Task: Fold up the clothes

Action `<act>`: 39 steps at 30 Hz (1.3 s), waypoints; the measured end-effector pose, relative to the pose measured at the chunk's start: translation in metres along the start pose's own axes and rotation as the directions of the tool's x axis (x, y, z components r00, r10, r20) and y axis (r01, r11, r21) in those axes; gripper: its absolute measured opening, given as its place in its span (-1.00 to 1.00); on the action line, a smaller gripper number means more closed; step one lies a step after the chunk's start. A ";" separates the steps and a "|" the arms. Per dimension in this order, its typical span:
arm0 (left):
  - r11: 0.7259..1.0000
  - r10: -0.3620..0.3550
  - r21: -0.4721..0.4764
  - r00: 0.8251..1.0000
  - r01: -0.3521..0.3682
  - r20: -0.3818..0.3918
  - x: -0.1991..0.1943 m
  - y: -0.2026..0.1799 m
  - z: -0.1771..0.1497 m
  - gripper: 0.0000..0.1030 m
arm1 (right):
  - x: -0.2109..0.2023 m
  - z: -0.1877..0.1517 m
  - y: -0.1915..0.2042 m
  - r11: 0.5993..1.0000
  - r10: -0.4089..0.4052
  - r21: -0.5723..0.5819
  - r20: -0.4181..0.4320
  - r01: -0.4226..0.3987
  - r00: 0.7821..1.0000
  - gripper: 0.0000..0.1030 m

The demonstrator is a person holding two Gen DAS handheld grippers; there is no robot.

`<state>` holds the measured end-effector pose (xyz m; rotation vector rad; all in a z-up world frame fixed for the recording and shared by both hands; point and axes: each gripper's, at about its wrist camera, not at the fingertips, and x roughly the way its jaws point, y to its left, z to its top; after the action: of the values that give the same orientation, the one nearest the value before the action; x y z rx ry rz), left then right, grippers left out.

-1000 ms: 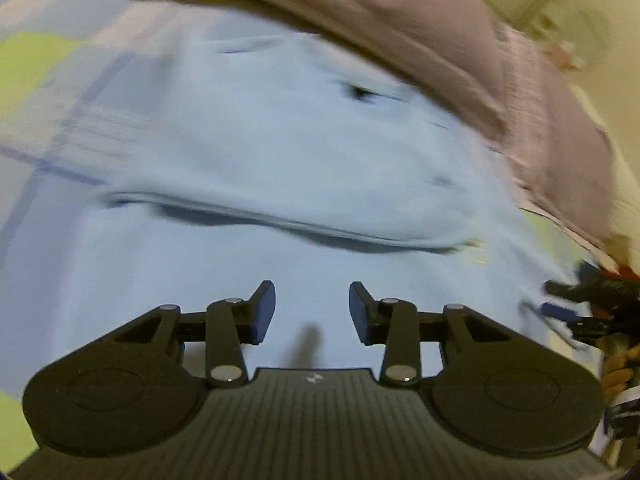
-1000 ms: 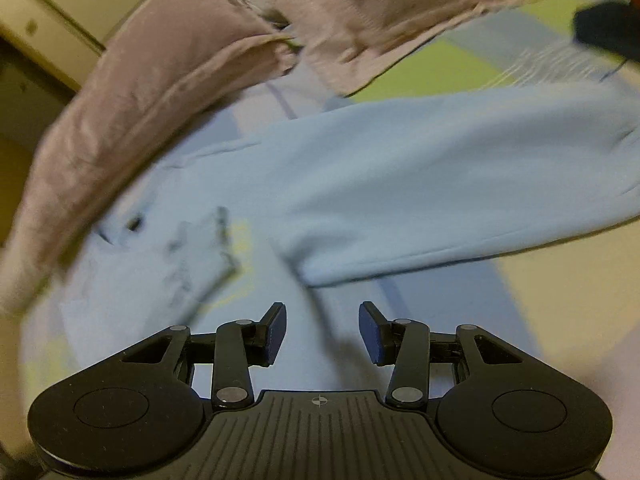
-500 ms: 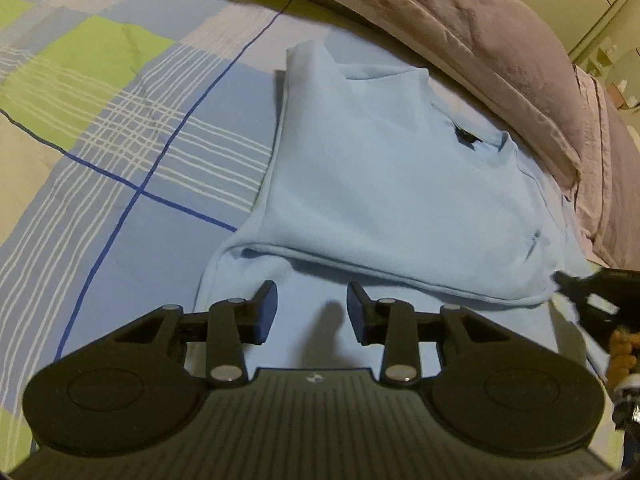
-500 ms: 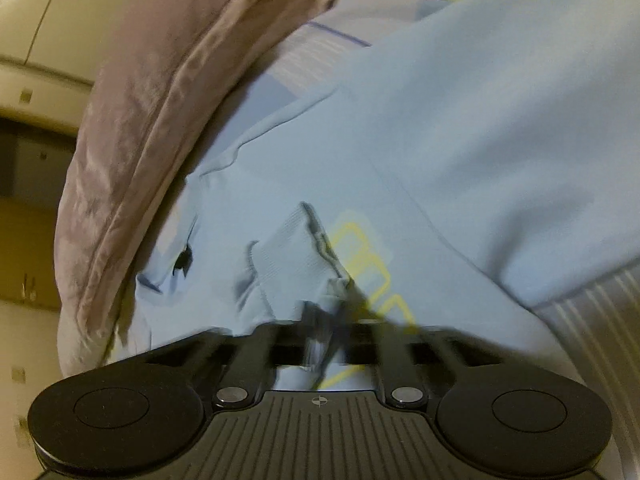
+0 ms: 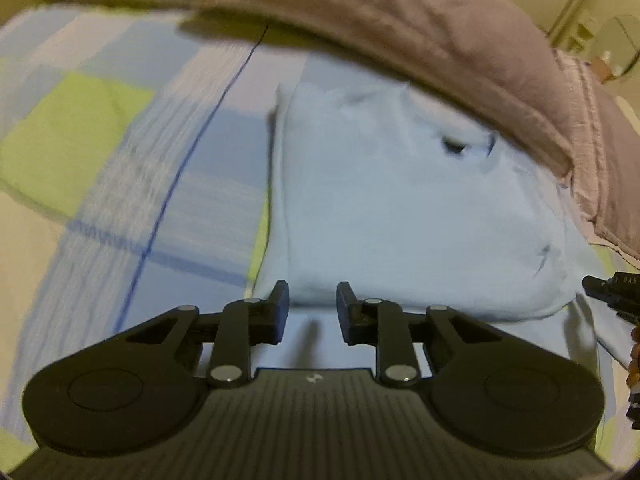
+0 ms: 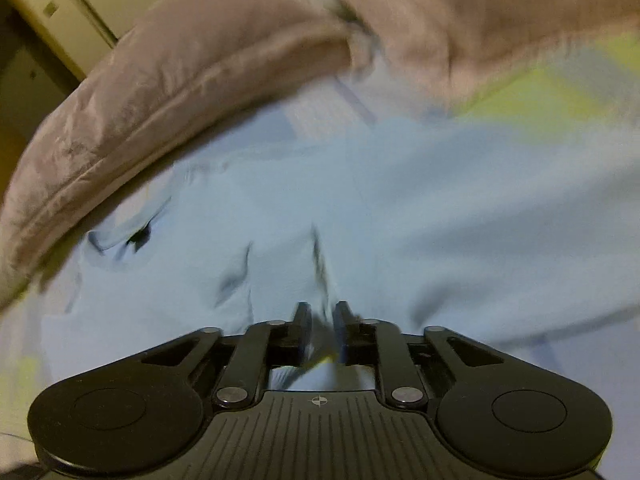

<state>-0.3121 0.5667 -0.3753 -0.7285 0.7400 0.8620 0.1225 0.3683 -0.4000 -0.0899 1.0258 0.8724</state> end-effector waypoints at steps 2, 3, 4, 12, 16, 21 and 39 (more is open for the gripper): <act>1.000 0.001 0.017 0.999 -0.002 0.052 -0.001 -0.003 0.012 -0.59 | -0.008 0.002 0.009 0.998 -0.011 -0.056 0.054 0.014 0.998 -0.66; 1.000 -0.002 0.031 0.998 0.000 0.064 0.003 -0.005 0.020 -0.59 | -0.011 0.001 0.011 0.997 0.007 -0.071 0.071 -0.002 0.997 -0.66; 0.999 0.002 0.044 0.998 -0.005 0.070 0.011 -0.007 0.028 -0.59 | -0.012 0.001 0.010 0.996 0.047 -0.076 0.073 -0.041 0.996 -0.66; 0.991 0.076 0.114 0.997 -0.076 0.008 0.089 -0.006 0.046 -0.56 | 0.035 -0.012 -0.009 0.997 0.064 -0.039 -0.077 -0.067 0.995 -0.66; 0.998 0.049 0.042 0.999 -0.049 -0.003 0.064 -0.006 0.036 -0.63 | 0.010 -0.008 -0.043 0.983 0.158 0.105 -0.072 -0.150 0.985 -0.65; 0.997 -0.030 -0.068 0.998 0.026 -0.055 0.026 -0.014 0.000 -0.63 | -0.048 -0.015 -0.131 0.923 0.143 0.361 -0.003 -0.132 0.990 0.18; 0.948 -0.100 -0.313 0.990 0.063 -0.104 -0.006 -0.023 -0.052 -0.62 | -0.093 -0.016 -0.336 0.586 -0.094 0.803 0.198 -0.107 0.976 -0.91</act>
<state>-0.3091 0.5119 -0.3927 -1.0907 0.6817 0.8742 0.3156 0.0811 -0.4440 0.7941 1.1273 0.3228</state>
